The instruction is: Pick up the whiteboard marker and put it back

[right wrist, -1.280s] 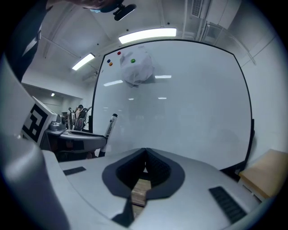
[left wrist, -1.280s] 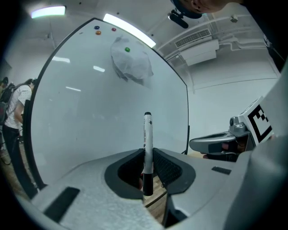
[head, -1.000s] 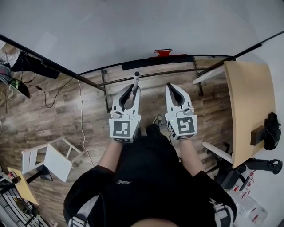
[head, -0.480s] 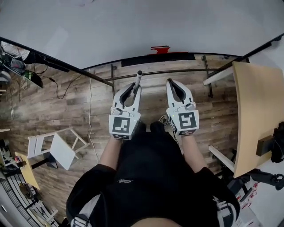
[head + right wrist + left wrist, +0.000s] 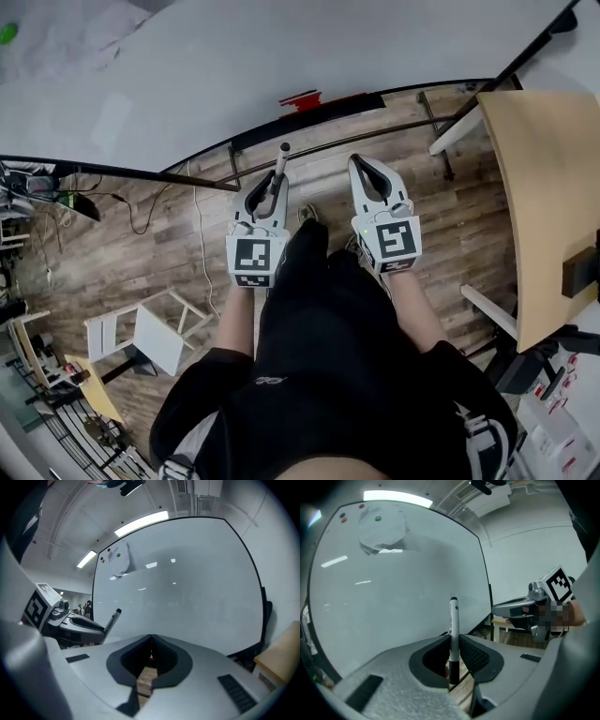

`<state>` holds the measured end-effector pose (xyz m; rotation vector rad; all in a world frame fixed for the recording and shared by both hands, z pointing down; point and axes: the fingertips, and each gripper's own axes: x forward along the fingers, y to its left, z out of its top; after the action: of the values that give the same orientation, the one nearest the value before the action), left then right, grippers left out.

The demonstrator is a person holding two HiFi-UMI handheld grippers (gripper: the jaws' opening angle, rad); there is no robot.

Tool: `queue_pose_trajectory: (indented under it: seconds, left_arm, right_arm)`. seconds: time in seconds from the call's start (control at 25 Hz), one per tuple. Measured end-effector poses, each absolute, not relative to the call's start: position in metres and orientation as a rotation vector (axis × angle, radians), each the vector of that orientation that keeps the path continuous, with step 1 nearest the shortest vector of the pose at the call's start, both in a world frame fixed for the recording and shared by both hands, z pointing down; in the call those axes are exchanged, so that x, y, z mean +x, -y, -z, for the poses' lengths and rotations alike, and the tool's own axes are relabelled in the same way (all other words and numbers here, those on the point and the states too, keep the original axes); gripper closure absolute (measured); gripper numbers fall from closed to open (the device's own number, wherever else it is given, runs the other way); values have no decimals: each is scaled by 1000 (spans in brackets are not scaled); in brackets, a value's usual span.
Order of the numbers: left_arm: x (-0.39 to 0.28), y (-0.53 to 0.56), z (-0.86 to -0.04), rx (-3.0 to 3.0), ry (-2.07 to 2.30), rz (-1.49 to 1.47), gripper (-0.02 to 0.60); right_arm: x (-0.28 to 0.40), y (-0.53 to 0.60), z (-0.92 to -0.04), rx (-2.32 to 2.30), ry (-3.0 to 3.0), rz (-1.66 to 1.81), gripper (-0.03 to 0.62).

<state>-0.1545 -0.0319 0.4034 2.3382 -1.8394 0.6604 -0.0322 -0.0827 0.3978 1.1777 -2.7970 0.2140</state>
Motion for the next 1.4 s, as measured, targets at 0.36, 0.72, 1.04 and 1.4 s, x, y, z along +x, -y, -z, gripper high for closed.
queue_pose_trajectory:
  seconds: [0.36, 0.72, 1.04, 1.4]
  left_arm:
    - [-152, 94, -436, 2429, 1658, -1042, 515]
    - [-162, 163, -499, 2439, 1394, -1394, 515]
    - [-175, 193, -558, 2437, 1186, -1667, 515]
    - [-179, 199, -604, 2378, 1026, -1857, 515]
  right_arm:
    - [-12, 114, -424, 1269, 2701, -276, 592]
    - [-24, 161, -458, 1324, 2571, -325, 592]
    - [-53, 183, -493, 1309, 2510, -433, 592]
    - [-45, 195, -500, 1377, 2456, -477, 592]
